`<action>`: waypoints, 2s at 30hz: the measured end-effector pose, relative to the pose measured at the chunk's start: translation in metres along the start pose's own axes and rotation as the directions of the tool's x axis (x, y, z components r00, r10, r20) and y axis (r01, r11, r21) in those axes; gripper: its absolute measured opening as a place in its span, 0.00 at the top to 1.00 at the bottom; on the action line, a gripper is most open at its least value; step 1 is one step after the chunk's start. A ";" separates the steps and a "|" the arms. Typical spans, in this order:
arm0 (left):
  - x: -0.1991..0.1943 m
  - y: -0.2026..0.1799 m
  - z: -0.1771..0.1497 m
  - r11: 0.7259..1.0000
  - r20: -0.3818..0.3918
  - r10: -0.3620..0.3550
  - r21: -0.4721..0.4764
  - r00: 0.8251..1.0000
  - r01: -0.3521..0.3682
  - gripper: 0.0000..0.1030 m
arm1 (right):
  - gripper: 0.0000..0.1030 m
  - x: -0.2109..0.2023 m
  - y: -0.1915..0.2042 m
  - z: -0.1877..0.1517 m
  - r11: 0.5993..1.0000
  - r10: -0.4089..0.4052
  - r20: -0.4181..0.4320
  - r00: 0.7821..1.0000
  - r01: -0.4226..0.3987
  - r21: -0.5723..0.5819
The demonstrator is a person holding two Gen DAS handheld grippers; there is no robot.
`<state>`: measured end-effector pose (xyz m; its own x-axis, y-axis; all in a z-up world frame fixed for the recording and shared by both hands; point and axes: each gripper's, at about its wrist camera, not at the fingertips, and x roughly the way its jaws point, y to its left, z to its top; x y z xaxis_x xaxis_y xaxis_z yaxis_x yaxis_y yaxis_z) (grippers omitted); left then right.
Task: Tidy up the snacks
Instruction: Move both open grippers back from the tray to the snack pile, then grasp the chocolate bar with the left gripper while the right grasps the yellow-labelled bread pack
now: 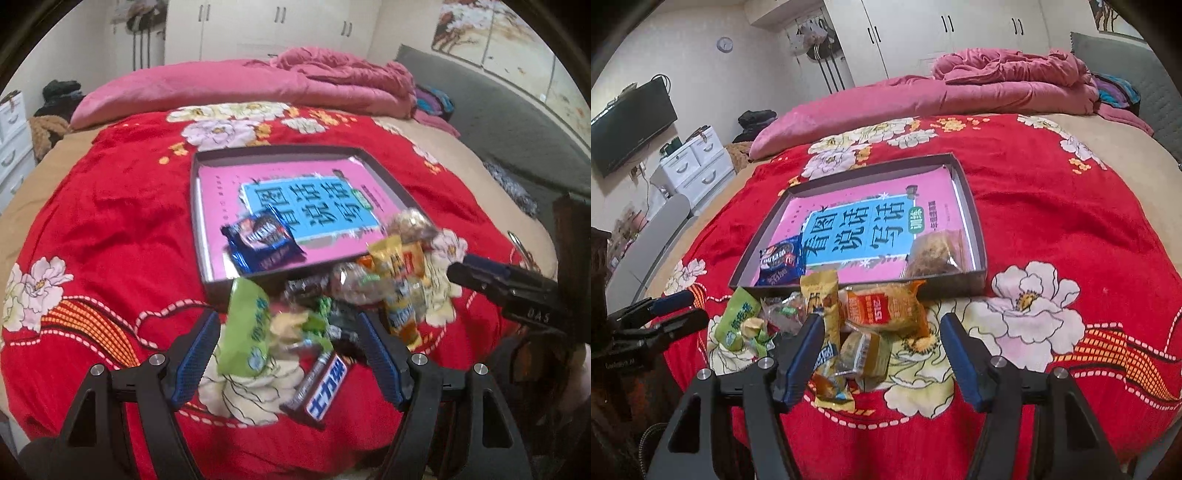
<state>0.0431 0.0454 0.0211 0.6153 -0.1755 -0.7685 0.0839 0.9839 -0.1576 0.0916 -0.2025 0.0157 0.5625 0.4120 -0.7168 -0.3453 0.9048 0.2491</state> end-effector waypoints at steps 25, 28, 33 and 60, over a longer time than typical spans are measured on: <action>0.031 -0.025 -0.031 0.993 -0.146 -0.019 0.109 0.989 0.035 0.25 | 0.37 0.027 -0.002 -0.019 0.998 0.032 -0.102 0.994 -0.027 0.059; 0.036 -0.024 -0.033 0.993 -0.166 -0.016 0.109 0.986 0.035 0.30 | 0.40 0.036 -0.003 -0.019 0.996 0.054 -0.118 0.992 -0.046 0.074; 0.045 -0.023 -0.035 0.993 -0.201 -0.008 0.110 0.980 0.031 0.39 | 0.48 0.047 -0.001 -0.019 0.994 0.083 -0.137 0.987 -0.073 0.079; 0.064 -0.029 -0.036 0.993 -0.244 -0.007 0.116 0.970 0.036 0.62 | 0.66 0.049 -0.017 -0.020 0.985 0.131 -0.107 0.986 -0.117 0.126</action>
<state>0.0519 0.0044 -0.0460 0.4053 -0.1846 -0.8953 0.1964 0.9741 -0.1119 0.1102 -0.1998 -0.0361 0.4289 0.5131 -0.7435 -0.3116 0.8566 0.4114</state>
